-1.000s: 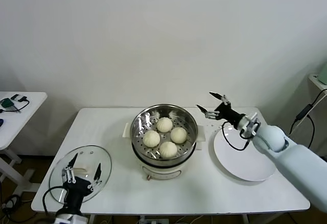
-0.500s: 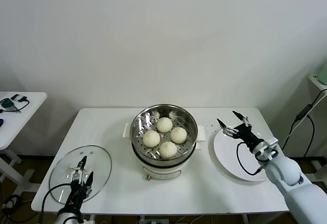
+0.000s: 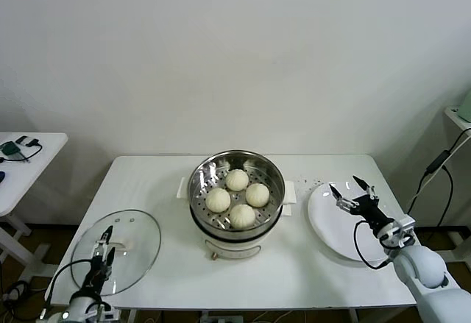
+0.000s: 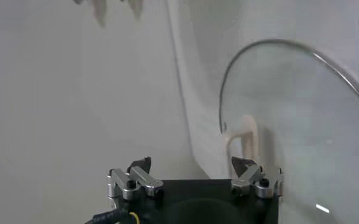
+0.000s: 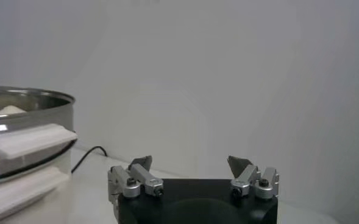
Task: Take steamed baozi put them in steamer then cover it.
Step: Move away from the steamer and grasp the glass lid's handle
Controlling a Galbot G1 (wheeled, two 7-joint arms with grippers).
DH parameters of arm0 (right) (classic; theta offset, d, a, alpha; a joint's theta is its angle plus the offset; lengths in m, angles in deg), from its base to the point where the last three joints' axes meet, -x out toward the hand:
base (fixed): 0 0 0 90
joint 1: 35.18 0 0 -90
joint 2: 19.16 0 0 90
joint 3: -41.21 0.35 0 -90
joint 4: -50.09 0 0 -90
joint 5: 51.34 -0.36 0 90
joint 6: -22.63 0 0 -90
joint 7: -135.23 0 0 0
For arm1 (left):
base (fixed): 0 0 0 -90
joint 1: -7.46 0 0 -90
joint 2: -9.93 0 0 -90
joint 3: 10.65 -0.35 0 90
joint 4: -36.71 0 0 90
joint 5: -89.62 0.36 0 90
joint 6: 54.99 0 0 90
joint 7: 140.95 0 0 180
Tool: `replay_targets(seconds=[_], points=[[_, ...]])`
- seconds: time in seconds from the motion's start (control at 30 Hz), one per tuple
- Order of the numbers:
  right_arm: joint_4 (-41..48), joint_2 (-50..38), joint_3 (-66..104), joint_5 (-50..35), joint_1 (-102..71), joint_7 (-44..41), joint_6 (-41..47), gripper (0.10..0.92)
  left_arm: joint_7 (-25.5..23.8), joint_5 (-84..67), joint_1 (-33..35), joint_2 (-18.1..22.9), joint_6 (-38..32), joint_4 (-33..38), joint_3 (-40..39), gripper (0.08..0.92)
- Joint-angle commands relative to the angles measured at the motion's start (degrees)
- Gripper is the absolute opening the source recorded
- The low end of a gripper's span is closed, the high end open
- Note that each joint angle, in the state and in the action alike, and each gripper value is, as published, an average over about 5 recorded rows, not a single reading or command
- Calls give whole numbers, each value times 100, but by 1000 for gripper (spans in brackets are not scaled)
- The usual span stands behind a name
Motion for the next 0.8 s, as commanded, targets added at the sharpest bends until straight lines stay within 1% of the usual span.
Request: replay_targets(seconds=[0.03,0.23,0.6,0.7,0.8], points=[[69,130,260,135,-211,-23,6,823,570,113,-759,-207,-281,-1125,129,823],[95,164,237,250,-213,-36,-18,823,815,-96,-1039,-283,-269,-1315,26,823],[190,223,248,471,-211,-79,-86,823,820,-255,-1276,-375,-419,-1670,-77,822],[217,250,248,546,-204,-113,-106,823,820,-271,-1290,-374,-489,-1721,-82,791],[226,283,241,590,-197,-137,-114,823,817,-245,-1316,-364,-533,-1808,-80,715]])
